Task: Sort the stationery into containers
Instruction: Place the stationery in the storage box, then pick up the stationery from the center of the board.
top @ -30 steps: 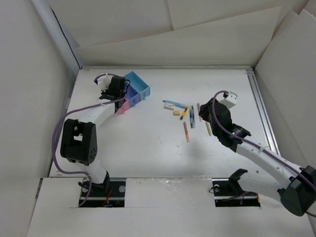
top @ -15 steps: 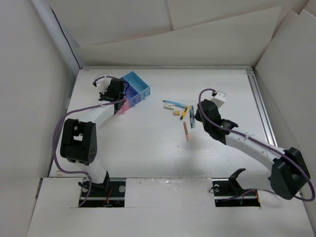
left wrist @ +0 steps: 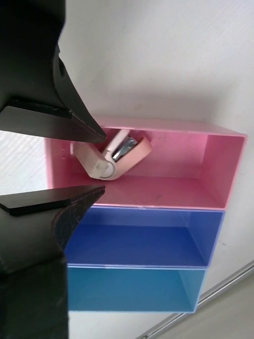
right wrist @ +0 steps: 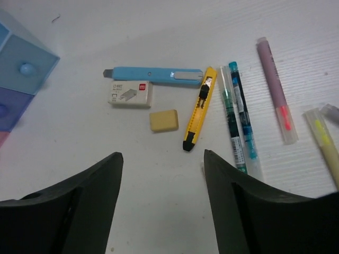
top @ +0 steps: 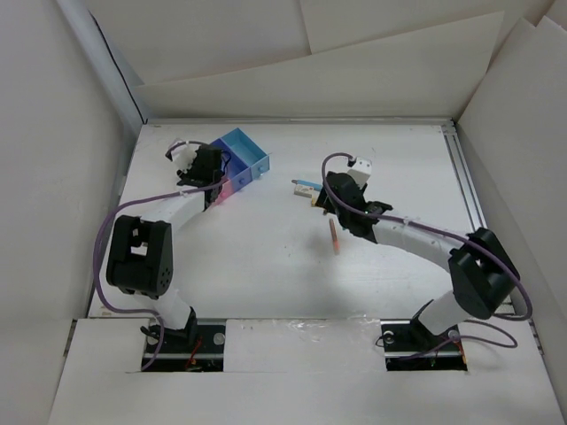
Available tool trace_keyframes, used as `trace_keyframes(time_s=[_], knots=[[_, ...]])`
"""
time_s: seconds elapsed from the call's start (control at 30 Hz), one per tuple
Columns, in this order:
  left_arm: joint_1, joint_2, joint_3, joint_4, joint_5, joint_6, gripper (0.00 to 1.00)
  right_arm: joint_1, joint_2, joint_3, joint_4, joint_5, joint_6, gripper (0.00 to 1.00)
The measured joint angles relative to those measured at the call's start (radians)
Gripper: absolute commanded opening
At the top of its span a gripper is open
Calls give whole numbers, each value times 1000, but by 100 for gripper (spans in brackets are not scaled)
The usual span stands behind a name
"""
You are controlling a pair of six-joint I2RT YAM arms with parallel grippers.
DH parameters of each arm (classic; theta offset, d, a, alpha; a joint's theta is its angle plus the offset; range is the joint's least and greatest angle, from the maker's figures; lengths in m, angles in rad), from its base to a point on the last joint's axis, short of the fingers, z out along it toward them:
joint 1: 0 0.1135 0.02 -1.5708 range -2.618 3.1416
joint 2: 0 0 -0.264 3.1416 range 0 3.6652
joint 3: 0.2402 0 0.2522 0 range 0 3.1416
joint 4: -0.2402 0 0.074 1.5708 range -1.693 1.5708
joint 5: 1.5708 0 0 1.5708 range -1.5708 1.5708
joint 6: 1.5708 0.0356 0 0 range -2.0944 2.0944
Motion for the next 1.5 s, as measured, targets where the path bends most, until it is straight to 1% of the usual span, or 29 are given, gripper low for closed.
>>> trace_keyframes(time_s=[0.07, 0.1, 0.17, 0.2, 0.23, 0.27, 0.33, 0.37, 0.47, 0.57, 0.73, 0.93, 1.0, 1.03, 1.1, 1.13, 1.23, 1.27, 1.37, 1.47, 1.5], knots=[[-3, -45, -56, 44, 27, -6, 34, 6, 55, 33, 0, 5, -6, 75], [-6, -80, -96, 69, 42, -9, 34, 8, 85, 52, 0, 7, -11, 80], [-26, -175, -190, 132, 71, -12, 36, 11, 151, 101, -1, 14, -21, 82], [-47, -232, -239, 163, 84, -11, 36, 12, 187, 129, -3, 15, -24, 82], [-73, -291, -288, 201, 101, -8, 39, 13, 222, 158, -4, 16, -29, 82], [-97, -350, -335, 234, 121, -3, 39, 13, 257, 188, -5, 17, -32, 82], [-137, -459, -412, 292, 171, 9, 42, 13, 323, 246, -11, 18, -37, 84], [-145, -504, -444, 317, 197, 15, 43, 13, 353, 273, -11, 19, -40, 84], [-144, -663, -564, 378, 270, 31, 53, 13, 433, 342, -25, 18, -45, 84], [-142, -808, -679, 406, 339, 38, 58, 13, 507, 418, -50, 18, -45, 82], [-142, -915, -754, 413, 433, 57, 59, 13, 602, 509, -84, 18, -41, 82], [-142, -935, -766, 435, 496, 83, 59, 12, 661, 576, -131, 28, -29, 84], [-142, -939, -768, 448, 513, 90, 59, 12, 664, 586, -143, 29, -24, 80], [-142, -943, -771, 454, 521, 94, 59, 13, 665, 590, -148, 29, -21, 72], [-142, -963, -779, 458, 533, 101, 59, 13, 668, 600, -159, 29, -16, 71], [-142, -977, -782, 458, 539, 102, 59, 13, 671, 607, -164, 29, -11, 66], [-142, -1035, -784, 466, 552, 101, 59, 12, 682, 620, -167, 29, -5, 59], [-142, -1055, -784, 475, 558, 97, 59, 12, 682, 620, -168, 30, -1, 54], [-142, -1108, -784, 494, 578, 81, 59, 12, 682, 621, -170, 29, 7, 47], [-142, -1144, -783, 502, 599, 72, 60, 10, 682, 621, -171, 29, 12, 46], [-142, -1155, -782, 502, 608, 71, 63, 11, 682, 620, -171, 29, 14, 46]])
